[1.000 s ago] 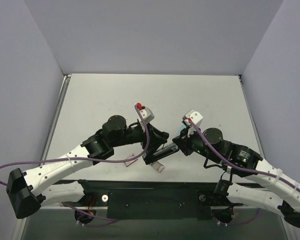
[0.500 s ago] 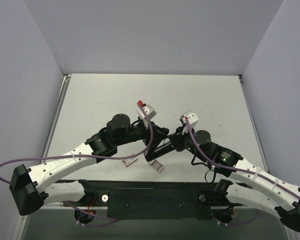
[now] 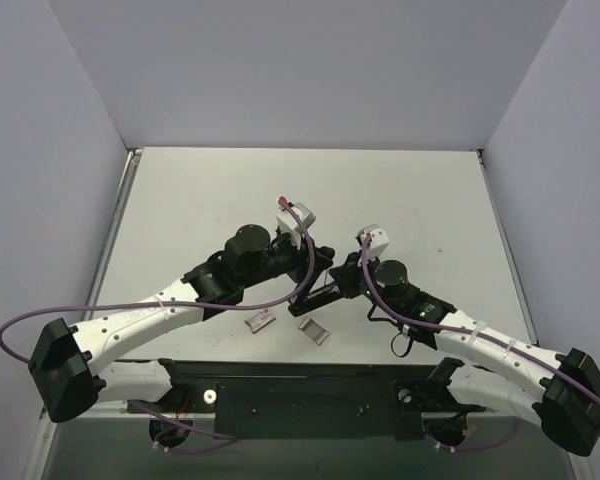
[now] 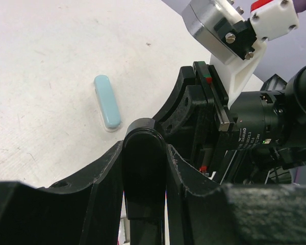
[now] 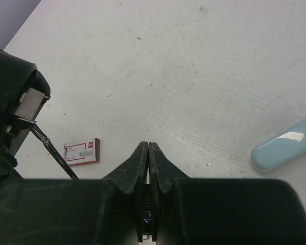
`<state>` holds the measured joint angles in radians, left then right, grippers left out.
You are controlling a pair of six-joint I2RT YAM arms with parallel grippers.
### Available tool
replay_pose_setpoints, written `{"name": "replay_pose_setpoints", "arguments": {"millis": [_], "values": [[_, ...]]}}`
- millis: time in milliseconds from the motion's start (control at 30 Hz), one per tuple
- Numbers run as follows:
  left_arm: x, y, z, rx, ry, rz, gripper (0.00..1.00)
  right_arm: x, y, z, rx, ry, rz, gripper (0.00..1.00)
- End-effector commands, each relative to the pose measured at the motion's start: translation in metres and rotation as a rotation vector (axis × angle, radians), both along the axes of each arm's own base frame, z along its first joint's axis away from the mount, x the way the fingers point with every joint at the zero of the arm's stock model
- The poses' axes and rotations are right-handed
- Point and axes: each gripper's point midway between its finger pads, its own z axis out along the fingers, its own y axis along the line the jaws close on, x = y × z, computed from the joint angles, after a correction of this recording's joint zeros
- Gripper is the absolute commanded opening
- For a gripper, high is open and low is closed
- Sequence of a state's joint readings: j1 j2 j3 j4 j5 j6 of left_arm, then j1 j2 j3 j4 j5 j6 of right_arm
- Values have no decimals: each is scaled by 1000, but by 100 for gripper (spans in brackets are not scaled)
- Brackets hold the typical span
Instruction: Unload the staples from the stapler
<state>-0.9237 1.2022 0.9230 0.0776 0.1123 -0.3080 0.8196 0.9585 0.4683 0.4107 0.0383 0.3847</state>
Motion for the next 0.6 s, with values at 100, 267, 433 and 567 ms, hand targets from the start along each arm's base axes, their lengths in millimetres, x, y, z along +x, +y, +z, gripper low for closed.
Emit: {"name": "replay_pose_setpoints", "arguments": {"millis": [100, 267, 433, 567], "values": [[37, -6, 91, -246, -172, 97, 0, 11, 18, -4, 100, -2, 46, 0], [59, -4, 91, -270, -175, 138, 0, 16, 25, -17, 105, 23, 60, 0], [81, -1, 94, -296, -178, 172, 0, 22, 28, -29, 113, 47, 63, 0], [97, 0, 94, -309, -179, 183, 0, 28, 30, -36, 125, 66, 59, 0]]}}
